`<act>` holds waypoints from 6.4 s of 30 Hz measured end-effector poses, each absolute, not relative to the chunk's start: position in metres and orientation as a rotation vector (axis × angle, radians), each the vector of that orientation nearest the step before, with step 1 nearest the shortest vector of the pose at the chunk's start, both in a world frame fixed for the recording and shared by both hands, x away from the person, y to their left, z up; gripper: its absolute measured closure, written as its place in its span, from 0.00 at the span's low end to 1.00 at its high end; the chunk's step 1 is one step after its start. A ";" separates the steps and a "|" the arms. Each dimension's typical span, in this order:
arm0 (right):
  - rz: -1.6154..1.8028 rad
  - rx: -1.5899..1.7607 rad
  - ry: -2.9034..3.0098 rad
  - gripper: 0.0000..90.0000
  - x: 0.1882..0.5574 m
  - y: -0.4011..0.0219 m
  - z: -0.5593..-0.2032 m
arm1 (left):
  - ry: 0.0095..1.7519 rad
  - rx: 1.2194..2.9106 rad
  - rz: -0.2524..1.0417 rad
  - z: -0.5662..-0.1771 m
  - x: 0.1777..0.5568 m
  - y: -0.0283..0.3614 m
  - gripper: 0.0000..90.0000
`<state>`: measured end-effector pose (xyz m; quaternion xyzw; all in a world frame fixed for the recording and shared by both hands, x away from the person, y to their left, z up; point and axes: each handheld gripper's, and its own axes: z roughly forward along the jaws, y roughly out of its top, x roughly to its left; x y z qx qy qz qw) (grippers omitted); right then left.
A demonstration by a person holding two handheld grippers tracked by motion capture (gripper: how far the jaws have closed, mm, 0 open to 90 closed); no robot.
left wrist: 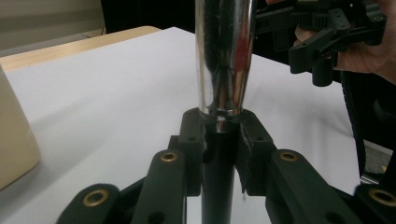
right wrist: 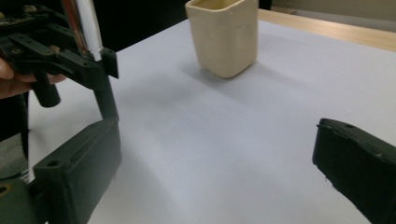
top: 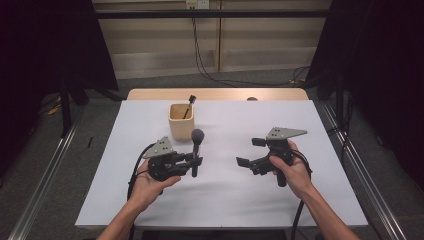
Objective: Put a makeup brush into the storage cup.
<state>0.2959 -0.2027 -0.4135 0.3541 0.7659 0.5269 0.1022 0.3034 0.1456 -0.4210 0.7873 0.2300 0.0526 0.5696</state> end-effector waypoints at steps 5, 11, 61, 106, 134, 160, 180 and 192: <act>1.545 1.059 2.198 0.02 0.289 -0.212 -0.420 | 0.557 1.843 0.149 -0.419 0.304 0.155 0.83; 1.506 1.085 2.083 0.01 0.281 -0.222 -0.425 | 0.586 1.817 0.157 -0.417 0.305 0.168 0.83; 1.466 1.172 1.748 0.00 0.227 -0.287 -0.461 | 0.739 1.703 0.357 -0.366 0.383 0.191 0.83; 1.484 1.173 1.768 0.00 0.226 -0.286 -0.463 | 0.787 1.693 0.485 -0.370 0.446 0.164 0.83; 1.485 1.164 1.771 0.00 0.226 -0.285 -0.463 | 0.815 1.748 0.456 -0.410 0.443 0.166 0.83; 1.484 1.176 1.777 0.00 0.227 -0.284 -0.464 | 0.848 1.752 0.434 -0.416 0.440 0.164 0.70; 1.498 1.190 1.767 0.00 0.227 -0.289 -0.466 | 0.879 1.732 0.456 -0.410 0.431 0.170 0.14; 1.484 1.174 1.774 0.00 0.225 -0.288 -0.464 | 0.854 1.713 0.440 -0.403 0.411 0.186 0.02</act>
